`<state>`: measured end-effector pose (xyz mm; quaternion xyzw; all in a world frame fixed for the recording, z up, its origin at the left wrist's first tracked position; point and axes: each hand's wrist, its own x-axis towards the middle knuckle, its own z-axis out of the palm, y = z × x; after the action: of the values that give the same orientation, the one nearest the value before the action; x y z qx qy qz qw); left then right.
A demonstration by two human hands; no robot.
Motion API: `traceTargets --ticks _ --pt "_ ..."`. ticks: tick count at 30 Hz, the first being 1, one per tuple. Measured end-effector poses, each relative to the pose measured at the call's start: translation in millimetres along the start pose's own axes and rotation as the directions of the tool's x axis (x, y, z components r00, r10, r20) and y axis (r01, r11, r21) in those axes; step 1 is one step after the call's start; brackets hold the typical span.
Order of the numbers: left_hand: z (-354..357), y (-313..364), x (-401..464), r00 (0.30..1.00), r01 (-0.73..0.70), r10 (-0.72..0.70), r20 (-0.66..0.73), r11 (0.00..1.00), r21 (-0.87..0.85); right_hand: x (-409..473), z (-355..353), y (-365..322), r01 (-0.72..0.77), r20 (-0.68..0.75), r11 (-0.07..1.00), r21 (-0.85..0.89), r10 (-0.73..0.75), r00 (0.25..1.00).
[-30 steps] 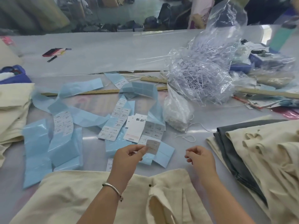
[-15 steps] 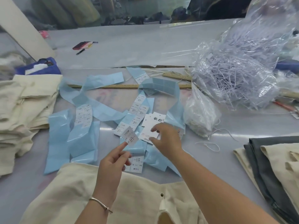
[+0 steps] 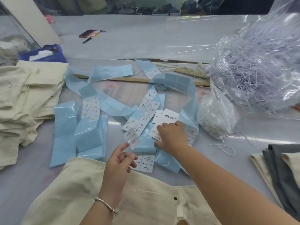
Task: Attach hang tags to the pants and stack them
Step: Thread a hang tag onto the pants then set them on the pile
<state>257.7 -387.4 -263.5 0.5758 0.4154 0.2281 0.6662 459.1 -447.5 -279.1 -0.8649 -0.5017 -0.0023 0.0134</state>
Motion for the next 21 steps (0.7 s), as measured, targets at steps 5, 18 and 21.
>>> traceTargets --ticks 5,18,21 --pt "-5 5 3 0.999 -0.033 0.033 0.022 0.999 0.000 4 -3 -3 0.054 -0.011 0.993 -0.103 -0.056 0.998" --pt "8 74 -22 0.966 -0.254 0.257 0.027 0.964 -0.084 -73 -85 -24 0.157 -0.860 0.953 0.260 0.155 0.487" --pt "16 91 -41 0.959 -0.270 0.278 0.062 0.956 -0.114 -119 -97 -40 0.287 -0.869 0.909 0.302 0.139 0.476"
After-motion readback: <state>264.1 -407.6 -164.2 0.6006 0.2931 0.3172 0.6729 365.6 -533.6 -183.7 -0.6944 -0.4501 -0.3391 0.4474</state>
